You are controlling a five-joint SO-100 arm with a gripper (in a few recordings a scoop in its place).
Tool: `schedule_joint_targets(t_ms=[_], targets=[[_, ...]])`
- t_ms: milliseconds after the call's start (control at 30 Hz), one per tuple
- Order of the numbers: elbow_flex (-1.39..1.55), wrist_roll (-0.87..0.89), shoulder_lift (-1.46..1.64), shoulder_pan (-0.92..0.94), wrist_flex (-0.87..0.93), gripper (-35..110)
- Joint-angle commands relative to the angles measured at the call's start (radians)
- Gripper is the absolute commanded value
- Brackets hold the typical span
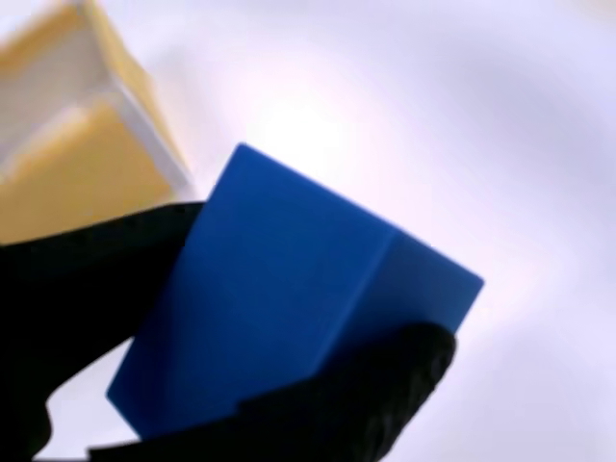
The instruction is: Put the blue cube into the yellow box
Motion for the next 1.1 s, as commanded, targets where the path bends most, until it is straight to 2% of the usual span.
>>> schedule_joint_targets(t_ms=[0, 267, 533, 1067], targets=[[-0.015, 0.015, 0.21, -0.112, -0.037, 20], [0.037, 0.041, 0.328, -0.331, -0.126, 20], [0.026, 0.101, 0.272, -0.492, -0.235, 20], [-0.15, 0.193, -0.054, -0.584, -0.285, 22]])
